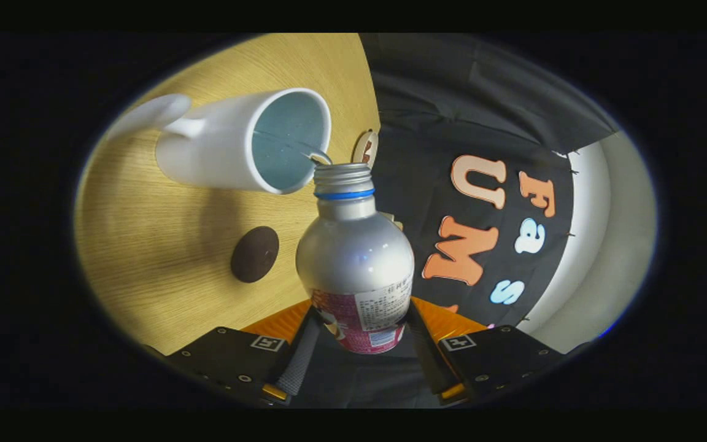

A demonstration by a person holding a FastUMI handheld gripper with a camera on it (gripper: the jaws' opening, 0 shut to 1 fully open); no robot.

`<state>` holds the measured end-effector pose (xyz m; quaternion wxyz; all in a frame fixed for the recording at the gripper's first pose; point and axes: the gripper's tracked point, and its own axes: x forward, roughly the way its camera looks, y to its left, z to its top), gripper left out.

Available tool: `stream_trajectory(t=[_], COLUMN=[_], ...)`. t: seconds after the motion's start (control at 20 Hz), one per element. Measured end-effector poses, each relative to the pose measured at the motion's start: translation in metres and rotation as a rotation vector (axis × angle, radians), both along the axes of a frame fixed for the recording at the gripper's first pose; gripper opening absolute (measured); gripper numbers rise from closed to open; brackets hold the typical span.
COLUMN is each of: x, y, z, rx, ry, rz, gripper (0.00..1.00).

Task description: Take the bottle from table, then pour the juice into the cup, finally place the bottle on the coaster

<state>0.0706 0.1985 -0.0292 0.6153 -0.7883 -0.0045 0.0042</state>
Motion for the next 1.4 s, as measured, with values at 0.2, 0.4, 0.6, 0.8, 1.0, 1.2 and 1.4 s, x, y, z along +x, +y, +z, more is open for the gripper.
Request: stream_trajectory(t=[0.2,0.4,0.6,0.8,1.0,1.2,1.4], x=[0.001,0.002,0.002,0.001,0.001,0.002,0.002], y=[-0.003,-0.004,-0.005,-0.003,-0.001,-0.004,-0.003], z=[0.001,0.002,0.003,0.004,0.006,0.007,0.009], rx=[-0.019,-0.033,-0.058,-0.074,-0.084,-0.096,-0.125], ry=[-0.003,0.003,0.002,0.003,-0.005,-0.005,-0.005], rz=[-0.008,-0.01,-0.013,-0.01,-0.007,-0.014,-0.019], gripper=[0.77,0.77,0.77,0.77,0.77,0.77,0.77])
